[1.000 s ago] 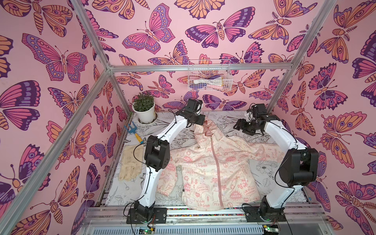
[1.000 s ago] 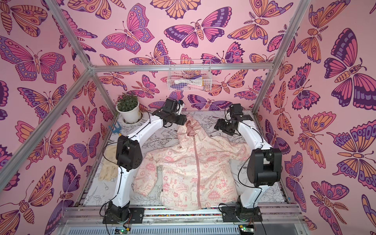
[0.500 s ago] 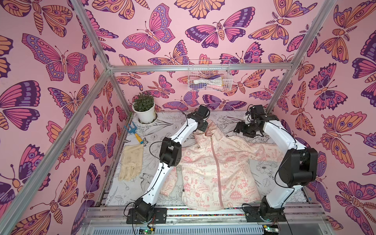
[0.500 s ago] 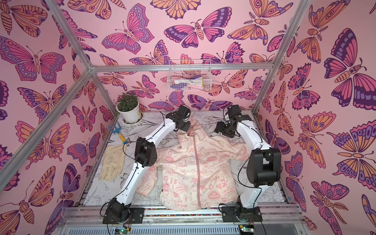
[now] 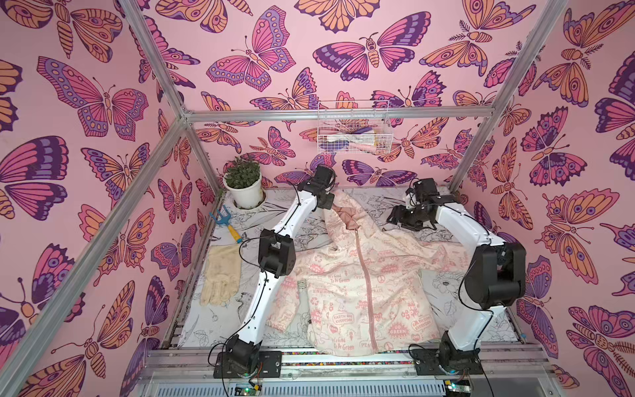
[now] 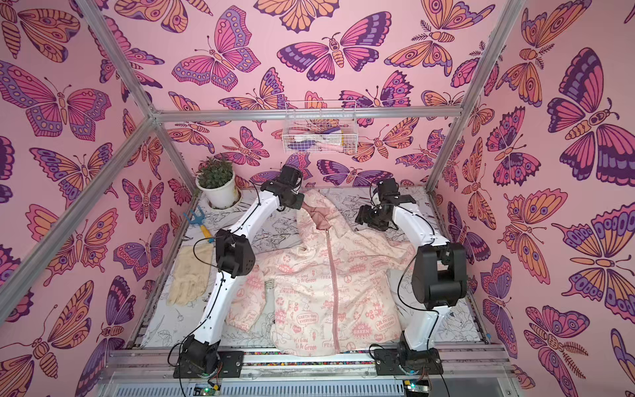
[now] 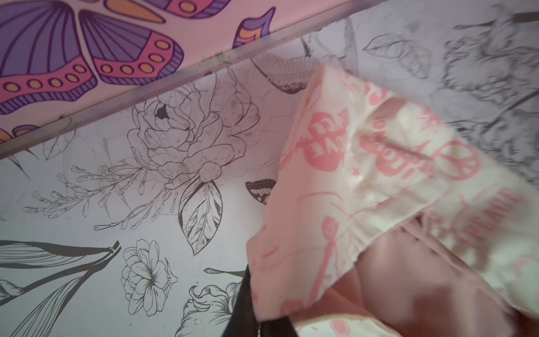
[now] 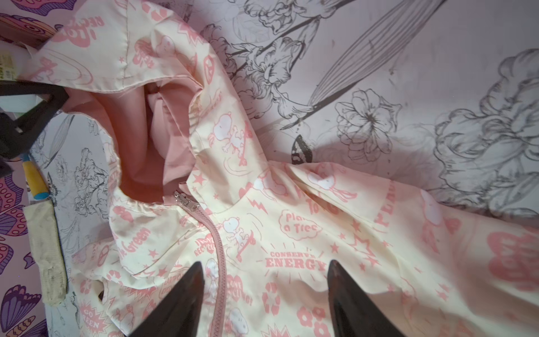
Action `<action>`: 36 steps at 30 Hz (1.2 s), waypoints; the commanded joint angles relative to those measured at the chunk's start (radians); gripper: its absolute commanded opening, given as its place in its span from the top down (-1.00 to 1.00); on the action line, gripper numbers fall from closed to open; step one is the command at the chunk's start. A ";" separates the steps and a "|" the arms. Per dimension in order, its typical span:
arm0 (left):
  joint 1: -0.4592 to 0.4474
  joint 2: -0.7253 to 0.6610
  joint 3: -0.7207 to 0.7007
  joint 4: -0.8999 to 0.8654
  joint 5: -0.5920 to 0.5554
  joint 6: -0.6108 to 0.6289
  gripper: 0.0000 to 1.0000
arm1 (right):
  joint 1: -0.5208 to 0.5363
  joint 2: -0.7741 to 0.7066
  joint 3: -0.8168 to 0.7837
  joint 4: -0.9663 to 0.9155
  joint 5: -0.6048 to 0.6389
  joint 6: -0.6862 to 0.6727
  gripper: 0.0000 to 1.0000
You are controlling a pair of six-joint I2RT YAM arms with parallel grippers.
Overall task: Unzip the jacket
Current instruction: Flatten out the jacket at the center of the board.
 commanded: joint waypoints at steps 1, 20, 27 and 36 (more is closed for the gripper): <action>-0.016 -0.108 0.027 -0.004 0.082 0.029 1.00 | 0.037 0.050 0.070 0.066 -0.035 -0.060 -0.40; -0.016 -0.220 -0.008 -0.002 0.135 0.062 1.00 | 0.176 0.302 0.373 0.112 0.037 -0.204 -0.54; -0.015 -0.230 -0.013 -0.003 0.142 0.061 1.00 | 0.243 0.303 0.344 0.156 0.161 -0.220 -0.67; -0.013 -0.244 -0.018 -0.002 0.178 0.044 1.00 | 0.263 0.374 0.499 0.124 0.382 -0.156 -0.62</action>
